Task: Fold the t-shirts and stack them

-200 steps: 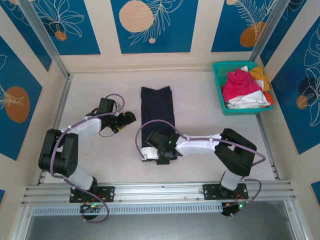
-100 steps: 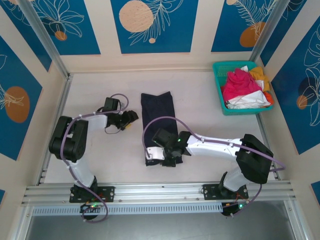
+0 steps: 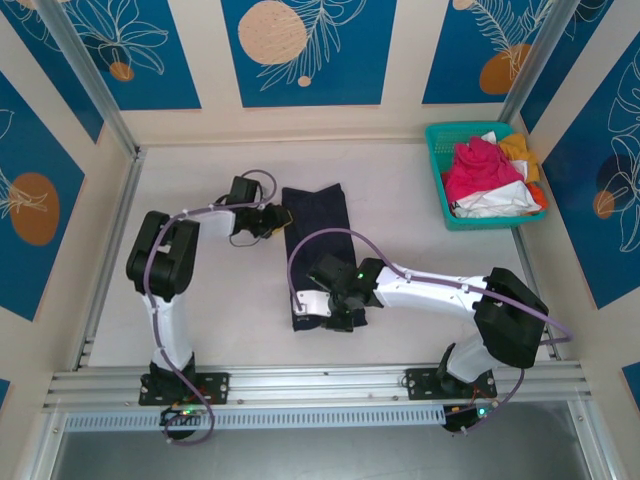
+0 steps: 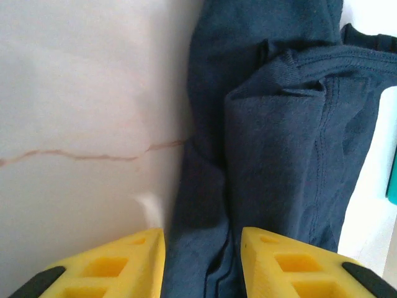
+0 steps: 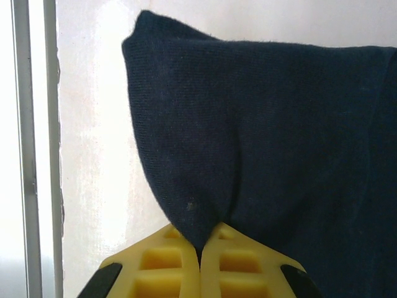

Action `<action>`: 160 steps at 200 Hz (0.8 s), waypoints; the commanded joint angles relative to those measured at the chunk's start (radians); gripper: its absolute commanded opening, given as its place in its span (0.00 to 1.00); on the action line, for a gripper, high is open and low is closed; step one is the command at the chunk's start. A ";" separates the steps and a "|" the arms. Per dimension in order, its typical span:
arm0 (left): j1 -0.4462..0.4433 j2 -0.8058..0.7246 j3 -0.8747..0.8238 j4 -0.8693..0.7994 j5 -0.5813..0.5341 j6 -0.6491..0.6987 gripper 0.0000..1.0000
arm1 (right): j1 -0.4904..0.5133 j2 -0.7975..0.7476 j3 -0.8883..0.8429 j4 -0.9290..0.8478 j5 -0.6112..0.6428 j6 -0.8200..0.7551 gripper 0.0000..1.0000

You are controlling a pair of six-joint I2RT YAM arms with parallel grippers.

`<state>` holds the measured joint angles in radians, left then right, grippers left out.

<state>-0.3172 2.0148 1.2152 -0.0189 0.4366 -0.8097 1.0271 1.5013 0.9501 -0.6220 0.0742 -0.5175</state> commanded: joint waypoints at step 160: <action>-0.029 0.057 0.047 -0.066 -0.036 0.045 0.19 | -0.032 -0.027 0.005 0.001 -0.039 0.024 0.00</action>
<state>-0.3416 2.0544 1.2671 -0.0673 0.4004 -0.7757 1.0046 1.5013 0.9501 -0.6182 0.0662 -0.4976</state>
